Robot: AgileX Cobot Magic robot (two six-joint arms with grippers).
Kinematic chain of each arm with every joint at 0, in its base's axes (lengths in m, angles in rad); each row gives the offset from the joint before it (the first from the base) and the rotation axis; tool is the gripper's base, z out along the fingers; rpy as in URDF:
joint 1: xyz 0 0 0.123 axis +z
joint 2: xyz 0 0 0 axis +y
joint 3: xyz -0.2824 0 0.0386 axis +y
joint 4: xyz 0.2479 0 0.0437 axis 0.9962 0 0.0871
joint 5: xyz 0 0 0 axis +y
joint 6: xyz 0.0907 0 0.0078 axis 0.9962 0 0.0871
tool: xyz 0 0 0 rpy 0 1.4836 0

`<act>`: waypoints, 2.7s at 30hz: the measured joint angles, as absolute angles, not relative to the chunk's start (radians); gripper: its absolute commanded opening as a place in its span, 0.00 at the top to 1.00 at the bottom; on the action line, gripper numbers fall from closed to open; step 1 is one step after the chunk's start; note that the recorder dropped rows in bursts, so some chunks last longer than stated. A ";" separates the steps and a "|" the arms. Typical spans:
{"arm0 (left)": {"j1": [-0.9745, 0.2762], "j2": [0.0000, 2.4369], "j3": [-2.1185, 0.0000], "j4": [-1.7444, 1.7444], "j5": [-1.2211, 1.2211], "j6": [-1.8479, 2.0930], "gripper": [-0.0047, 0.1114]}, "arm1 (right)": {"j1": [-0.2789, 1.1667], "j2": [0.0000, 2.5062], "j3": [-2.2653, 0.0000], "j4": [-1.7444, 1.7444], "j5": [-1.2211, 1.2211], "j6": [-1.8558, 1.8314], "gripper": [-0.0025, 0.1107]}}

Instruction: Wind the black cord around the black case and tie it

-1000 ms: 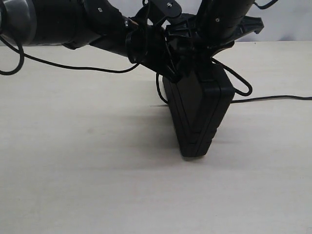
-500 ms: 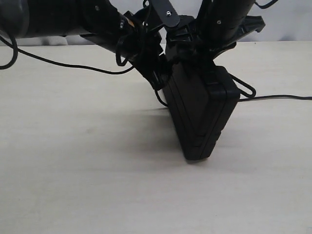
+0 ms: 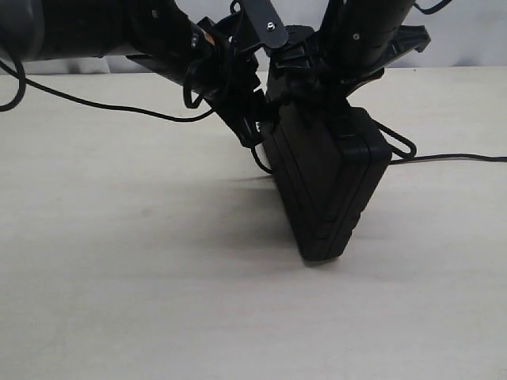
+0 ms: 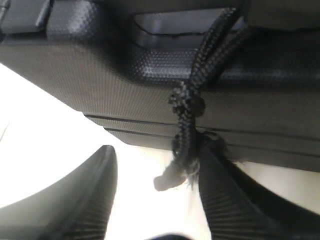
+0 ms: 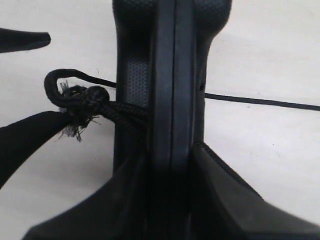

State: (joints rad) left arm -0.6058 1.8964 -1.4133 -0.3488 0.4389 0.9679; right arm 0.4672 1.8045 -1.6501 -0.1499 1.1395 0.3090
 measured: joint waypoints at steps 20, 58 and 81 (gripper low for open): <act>-0.527 1.903 -1.399 -0.706 0.438 1.018 0.63 | 0.463 1.804 -1.650 -0.140 1.123 0.350 0.94; -0.505 1.965 -1.375 -1.095 0.587 1.544 0.96 | 0.463 1.804 -1.650 -0.138 1.121 0.350 0.94; -0.514 1.932 -1.374 -1.267 0.672 1.750 0.96 | 0.459 1.804 -1.650 -0.113 1.118 0.349 0.94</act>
